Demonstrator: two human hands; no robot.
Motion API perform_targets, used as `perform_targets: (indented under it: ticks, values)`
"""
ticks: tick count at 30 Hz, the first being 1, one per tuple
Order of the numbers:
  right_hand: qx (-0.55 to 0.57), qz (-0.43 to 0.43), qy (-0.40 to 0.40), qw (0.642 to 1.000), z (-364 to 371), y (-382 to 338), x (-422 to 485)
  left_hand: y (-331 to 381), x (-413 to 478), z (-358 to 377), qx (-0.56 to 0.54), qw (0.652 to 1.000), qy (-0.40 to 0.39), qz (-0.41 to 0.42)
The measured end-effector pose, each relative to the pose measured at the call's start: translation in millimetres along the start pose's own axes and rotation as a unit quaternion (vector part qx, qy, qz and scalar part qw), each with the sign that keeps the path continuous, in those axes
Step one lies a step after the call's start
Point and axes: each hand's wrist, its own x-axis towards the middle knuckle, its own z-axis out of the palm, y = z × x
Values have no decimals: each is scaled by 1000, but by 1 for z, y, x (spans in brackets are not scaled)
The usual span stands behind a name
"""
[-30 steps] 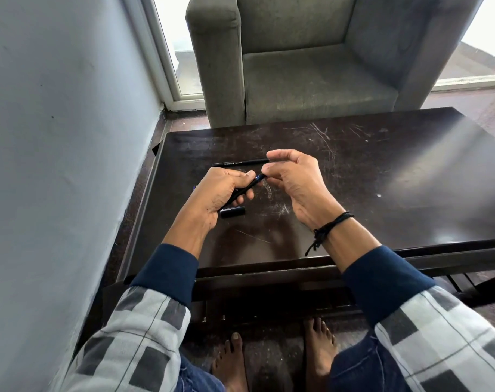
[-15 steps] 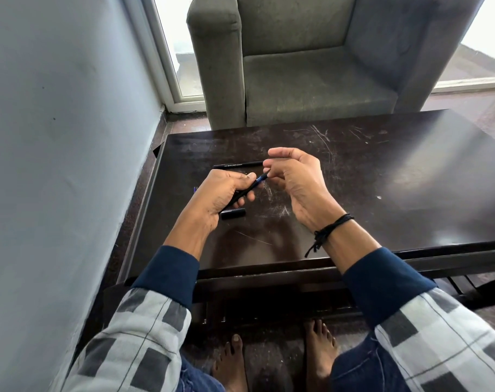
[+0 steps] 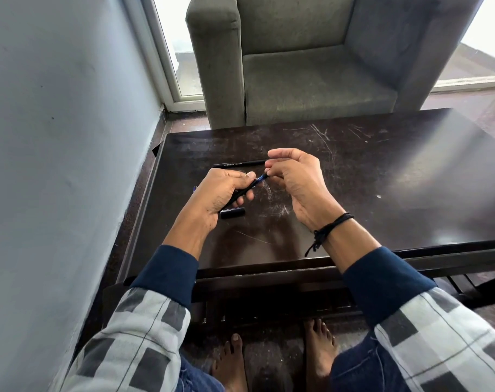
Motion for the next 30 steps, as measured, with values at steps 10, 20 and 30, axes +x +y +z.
perform_targets:
  ticks: [10, 20, 30]
  values:
    - [6, 6, 18, 1000, -1, 2, 2, 0, 1, 0, -2, 1000, -2, 6]
    - [22, -8, 79, 997, -5, -2, 4, -1, 4, 0, 43, 999, 10, 18]
    - [28, 41, 116, 992, -23, -9, 16, 0, 5, -7, 2, 996, 81, 42]
